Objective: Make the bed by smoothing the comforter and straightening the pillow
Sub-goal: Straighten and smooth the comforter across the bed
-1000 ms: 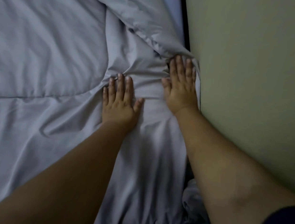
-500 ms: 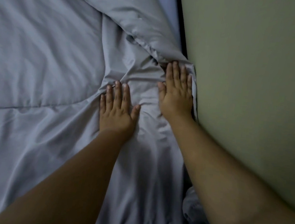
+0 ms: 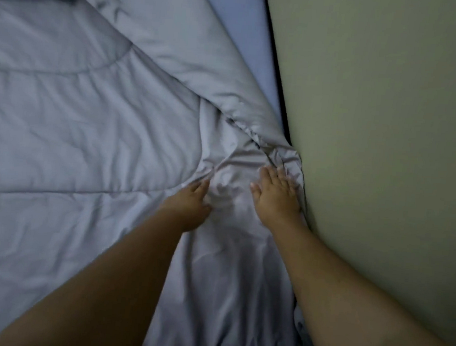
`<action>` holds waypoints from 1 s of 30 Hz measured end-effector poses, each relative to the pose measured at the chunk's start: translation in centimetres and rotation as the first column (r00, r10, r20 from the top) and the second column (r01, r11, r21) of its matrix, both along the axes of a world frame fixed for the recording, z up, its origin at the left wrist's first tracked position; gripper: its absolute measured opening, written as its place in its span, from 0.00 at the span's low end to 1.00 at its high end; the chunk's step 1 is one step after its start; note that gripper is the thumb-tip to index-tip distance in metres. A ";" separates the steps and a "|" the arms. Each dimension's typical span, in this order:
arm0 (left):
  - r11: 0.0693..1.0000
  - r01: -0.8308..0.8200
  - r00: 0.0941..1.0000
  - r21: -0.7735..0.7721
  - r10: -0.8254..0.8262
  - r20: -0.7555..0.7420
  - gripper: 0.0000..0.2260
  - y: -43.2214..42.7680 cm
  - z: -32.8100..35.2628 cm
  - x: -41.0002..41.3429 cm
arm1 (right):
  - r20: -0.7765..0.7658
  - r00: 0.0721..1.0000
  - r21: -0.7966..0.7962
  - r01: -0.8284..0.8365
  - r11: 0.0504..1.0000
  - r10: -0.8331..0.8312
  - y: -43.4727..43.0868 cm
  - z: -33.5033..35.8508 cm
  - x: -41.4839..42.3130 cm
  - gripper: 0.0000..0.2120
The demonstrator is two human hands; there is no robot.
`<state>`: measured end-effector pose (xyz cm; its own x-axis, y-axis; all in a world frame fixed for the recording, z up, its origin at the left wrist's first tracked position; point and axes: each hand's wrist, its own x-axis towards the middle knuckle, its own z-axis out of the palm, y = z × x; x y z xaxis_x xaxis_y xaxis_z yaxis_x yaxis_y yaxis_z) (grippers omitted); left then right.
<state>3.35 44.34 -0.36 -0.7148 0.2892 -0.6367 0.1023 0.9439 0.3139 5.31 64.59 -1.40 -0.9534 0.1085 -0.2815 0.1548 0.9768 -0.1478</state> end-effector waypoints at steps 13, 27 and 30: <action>0.954 -0.047 0.999 -0.295 0.050 0.004 0.24 -14.2 18.2 2.5 | 0.423 0.818 -0.069 -0.400 0.914 0.390 -16.9 17.5 -2.4 0.19; 0.925 -0.297 0.953 -0.236 0.272 -0.133 0.23 -27.8 27.2 5.3 | 0.360 0.783 0.079 -0.567 0.820 0.507 -33.8 27.2 -1.5 0.20; 0.935 -0.257 0.964 -0.245 0.231 -0.128 0.23 -34.4 27.0 5.4 | 0.344 0.788 0.112 -0.574 0.811 0.511 -40.0 27.1 -1.6 0.20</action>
